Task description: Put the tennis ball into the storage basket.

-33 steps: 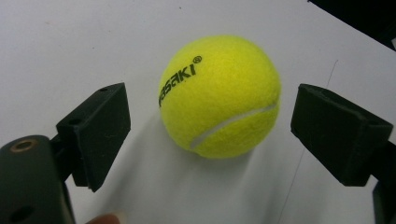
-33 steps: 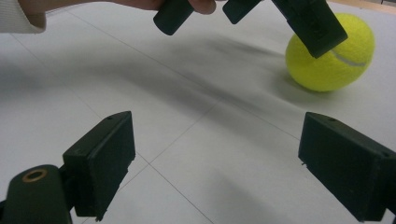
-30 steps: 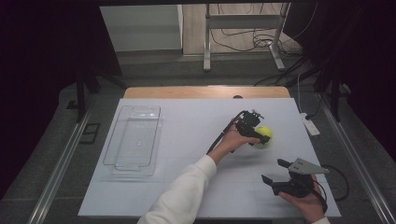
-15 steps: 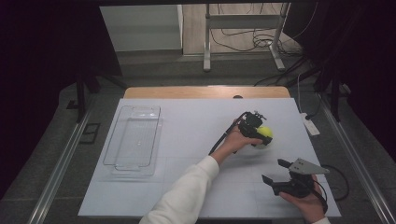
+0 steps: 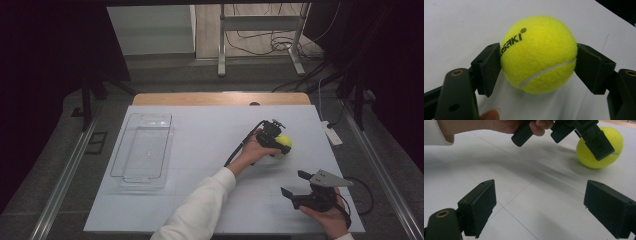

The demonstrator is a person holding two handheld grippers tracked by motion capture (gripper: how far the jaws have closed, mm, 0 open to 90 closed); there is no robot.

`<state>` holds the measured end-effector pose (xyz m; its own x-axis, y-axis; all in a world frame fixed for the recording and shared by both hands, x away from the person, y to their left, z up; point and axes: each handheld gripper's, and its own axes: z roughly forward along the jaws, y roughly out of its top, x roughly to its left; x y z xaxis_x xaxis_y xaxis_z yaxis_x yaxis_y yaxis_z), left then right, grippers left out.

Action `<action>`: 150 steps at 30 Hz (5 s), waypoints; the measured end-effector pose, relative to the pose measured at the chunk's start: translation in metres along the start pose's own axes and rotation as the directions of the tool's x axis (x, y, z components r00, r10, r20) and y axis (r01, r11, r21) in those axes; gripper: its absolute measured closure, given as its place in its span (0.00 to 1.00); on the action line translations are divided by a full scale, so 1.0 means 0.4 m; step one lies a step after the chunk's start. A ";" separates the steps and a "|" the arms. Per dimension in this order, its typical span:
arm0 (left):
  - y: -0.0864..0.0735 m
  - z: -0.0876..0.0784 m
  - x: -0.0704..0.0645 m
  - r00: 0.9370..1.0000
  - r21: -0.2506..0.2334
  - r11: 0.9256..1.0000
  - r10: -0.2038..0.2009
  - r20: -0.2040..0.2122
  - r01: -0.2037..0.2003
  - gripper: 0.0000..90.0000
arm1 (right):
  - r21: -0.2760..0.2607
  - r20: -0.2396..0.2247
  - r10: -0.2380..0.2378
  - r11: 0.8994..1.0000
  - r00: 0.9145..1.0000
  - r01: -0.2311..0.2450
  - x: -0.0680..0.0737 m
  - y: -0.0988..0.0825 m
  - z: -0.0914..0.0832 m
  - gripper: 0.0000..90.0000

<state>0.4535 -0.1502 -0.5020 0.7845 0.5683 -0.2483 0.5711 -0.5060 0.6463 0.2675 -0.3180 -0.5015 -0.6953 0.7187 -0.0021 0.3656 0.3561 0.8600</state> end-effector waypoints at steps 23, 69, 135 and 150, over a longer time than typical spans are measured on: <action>-0.002 -0.037 -0.008 0.999 -0.019 0.999 0.038 0.009 -0.038 0.30 | 0.004 0.001 0.000 1.000 1.000 0.000 0.000 0.000 0.000 0.12; -0.080 -0.217 0.006 0.998 -0.144 0.988 0.047 -0.028 -0.051 0.30 | 0.011 0.008 -0.010 1.000 1.000 0.010 0.005 0.001 0.006 0.12; -0.184 -0.343 0.032 0.998 -0.202 0.977 0.062 -0.021 -0.065 0.30 | 0.023 0.019 -0.008 1.000 1.000 0.007 0.006 -0.001 0.009 0.12; -0.218 -0.395 0.048 0.998 -0.239 0.969 0.057 -0.022 -0.061 0.30 | 0.031 0.029 -0.011 0.999 1.000 0.010 0.009 -0.002 0.010 0.12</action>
<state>0.3807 0.0076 -0.4490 0.8106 0.5521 -0.1951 0.4481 -0.3704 0.8137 0.2670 -0.3134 -0.5042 -0.6812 0.7316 -0.0259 0.3780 0.3818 0.8434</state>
